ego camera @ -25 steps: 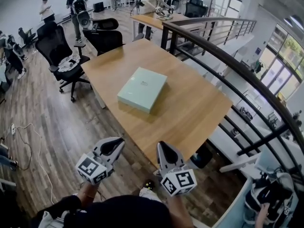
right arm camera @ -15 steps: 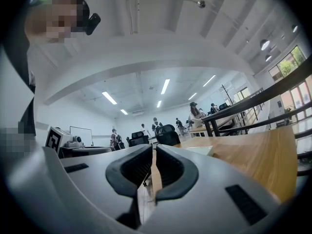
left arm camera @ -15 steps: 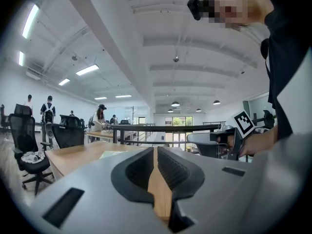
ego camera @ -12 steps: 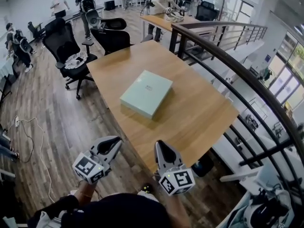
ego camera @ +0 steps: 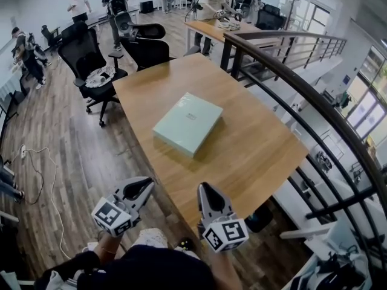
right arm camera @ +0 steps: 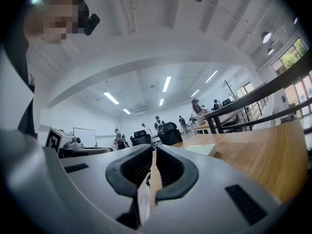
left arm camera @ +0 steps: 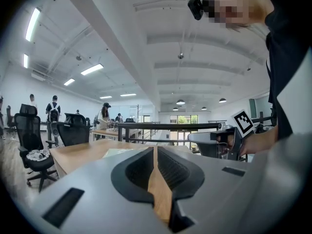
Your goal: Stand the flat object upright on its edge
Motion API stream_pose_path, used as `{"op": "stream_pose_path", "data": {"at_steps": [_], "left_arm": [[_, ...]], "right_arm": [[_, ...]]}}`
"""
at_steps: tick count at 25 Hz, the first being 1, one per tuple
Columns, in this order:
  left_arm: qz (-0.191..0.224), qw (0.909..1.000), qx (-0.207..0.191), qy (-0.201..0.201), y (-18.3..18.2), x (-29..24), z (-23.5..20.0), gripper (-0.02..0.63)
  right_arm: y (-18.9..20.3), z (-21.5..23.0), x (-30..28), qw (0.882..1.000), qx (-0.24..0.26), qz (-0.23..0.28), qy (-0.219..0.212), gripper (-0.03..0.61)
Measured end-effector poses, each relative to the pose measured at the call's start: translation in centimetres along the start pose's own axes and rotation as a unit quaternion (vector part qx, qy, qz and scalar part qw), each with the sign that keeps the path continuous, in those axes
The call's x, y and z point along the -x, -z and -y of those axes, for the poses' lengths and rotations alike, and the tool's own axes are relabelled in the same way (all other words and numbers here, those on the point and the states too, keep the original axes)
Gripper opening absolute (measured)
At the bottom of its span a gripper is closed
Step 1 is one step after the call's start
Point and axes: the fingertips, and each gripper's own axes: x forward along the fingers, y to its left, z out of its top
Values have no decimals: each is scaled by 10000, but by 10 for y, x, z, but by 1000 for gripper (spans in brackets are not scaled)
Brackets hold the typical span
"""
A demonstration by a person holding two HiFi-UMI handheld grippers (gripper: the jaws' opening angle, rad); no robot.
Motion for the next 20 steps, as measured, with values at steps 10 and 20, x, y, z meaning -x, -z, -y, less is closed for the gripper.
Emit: {"op": "stream_pose_path", "data": {"at_steps": [10, 20], "left_arm": [[102, 9993, 5, 372, 4, -37, -35, 37], [86, 9928, -67, 1195, -18, -93, -105, 37]], "right_arm": [[3, 28, -29, 9991, 97, -12, 405, 34], [-17, 39, -97, 9932, 137, 206, 1135, 34]]}}
